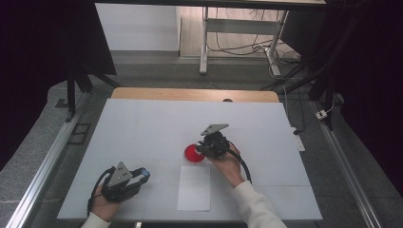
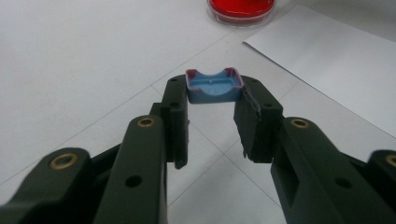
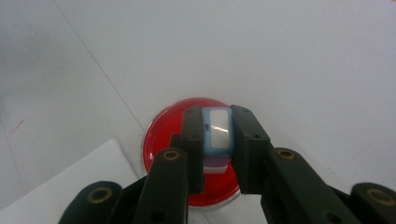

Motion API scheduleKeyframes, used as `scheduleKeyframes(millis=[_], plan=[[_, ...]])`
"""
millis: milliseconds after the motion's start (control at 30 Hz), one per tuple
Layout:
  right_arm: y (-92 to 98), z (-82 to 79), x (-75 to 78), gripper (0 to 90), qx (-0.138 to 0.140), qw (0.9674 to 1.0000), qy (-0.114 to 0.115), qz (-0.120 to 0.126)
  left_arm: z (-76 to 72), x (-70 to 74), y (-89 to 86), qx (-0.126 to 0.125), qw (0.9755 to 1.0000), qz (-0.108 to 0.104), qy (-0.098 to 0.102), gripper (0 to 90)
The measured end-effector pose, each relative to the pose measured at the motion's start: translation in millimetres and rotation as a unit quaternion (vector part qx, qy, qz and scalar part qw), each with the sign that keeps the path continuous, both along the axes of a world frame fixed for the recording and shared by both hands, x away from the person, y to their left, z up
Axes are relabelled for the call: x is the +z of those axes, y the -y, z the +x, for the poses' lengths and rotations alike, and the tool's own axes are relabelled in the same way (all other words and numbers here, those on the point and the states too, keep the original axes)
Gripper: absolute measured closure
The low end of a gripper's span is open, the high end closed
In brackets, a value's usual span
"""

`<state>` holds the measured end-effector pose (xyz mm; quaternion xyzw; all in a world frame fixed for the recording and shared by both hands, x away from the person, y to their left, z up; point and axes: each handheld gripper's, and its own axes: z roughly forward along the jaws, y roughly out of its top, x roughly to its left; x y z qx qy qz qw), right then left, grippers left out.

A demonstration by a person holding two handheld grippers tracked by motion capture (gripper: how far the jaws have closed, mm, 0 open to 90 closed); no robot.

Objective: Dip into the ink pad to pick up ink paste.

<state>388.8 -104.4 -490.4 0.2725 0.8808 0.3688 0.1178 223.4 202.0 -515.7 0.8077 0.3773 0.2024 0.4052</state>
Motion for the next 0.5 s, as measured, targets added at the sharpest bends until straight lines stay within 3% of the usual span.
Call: scheduleKeyframes(millis=[500], plan=[[3.1, 1.3, -2.8, 75.4, -0.001, 0.9999, -0.009, 0.008, -0.2, 0.2, 0.8, -0.001, 1.0000, 0.000, 0.000, 65.9]])
